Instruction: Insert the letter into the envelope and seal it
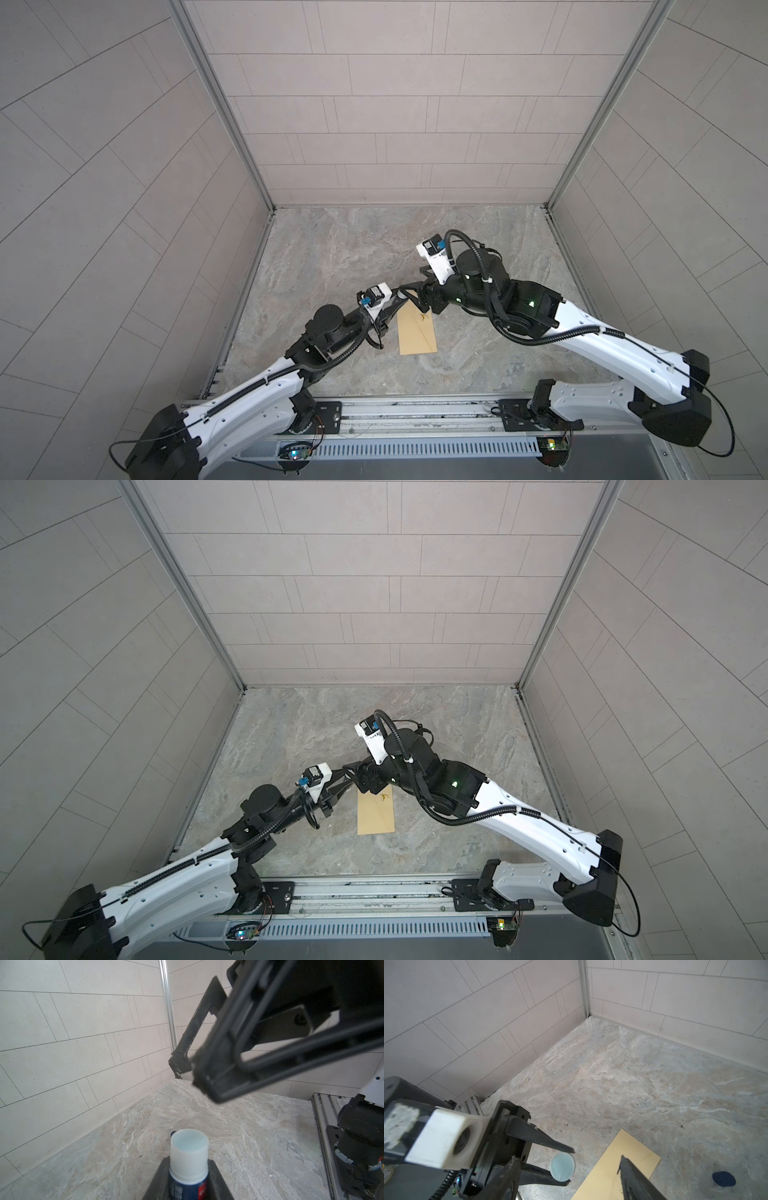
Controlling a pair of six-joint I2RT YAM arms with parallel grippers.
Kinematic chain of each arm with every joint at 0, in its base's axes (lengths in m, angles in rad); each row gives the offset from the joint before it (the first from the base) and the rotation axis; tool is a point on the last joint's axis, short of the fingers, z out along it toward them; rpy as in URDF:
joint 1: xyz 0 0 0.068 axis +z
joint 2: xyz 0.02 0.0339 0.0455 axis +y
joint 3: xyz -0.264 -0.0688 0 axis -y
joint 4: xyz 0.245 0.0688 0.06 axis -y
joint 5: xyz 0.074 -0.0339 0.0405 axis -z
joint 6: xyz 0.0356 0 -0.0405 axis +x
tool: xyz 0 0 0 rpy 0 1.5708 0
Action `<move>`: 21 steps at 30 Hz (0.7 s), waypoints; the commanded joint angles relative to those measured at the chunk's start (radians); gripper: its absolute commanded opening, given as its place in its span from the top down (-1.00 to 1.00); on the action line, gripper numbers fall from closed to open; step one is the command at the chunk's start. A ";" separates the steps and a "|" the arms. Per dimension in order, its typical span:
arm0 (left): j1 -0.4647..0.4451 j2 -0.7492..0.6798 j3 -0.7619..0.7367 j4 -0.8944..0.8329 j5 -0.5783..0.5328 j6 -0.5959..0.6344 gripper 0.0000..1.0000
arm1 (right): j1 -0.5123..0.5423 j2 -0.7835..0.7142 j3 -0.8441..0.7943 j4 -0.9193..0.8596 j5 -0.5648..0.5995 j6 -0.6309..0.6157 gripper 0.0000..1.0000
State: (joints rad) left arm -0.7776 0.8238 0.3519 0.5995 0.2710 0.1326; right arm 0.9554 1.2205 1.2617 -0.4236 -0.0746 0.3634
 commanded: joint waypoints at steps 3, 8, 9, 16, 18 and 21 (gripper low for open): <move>-0.006 -0.020 0.033 0.007 -0.019 0.007 1.00 | 0.027 0.055 0.055 -0.095 0.047 0.035 -0.41; -0.008 -0.025 0.033 0.004 -0.023 0.005 1.00 | 0.037 0.093 0.074 -0.102 0.044 0.049 -0.17; -0.008 -0.025 0.033 0.002 -0.023 0.006 1.00 | 0.038 0.098 0.075 -0.101 0.041 0.052 -0.14; -0.009 -0.026 0.035 0.001 -0.027 0.004 1.00 | 0.043 0.131 0.091 -0.113 0.041 0.063 0.05; -0.009 -0.026 0.035 0.001 -0.025 0.003 1.00 | 0.043 0.136 0.091 -0.107 0.036 0.067 0.07; -0.009 -0.024 0.035 0.001 -0.024 0.003 1.00 | 0.045 0.146 0.094 -0.104 0.028 0.068 0.14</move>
State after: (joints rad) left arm -0.7818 0.8127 0.3550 0.5755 0.2443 0.1318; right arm 0.9943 1.3537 1.3346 -0.5213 -0.0448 0.4175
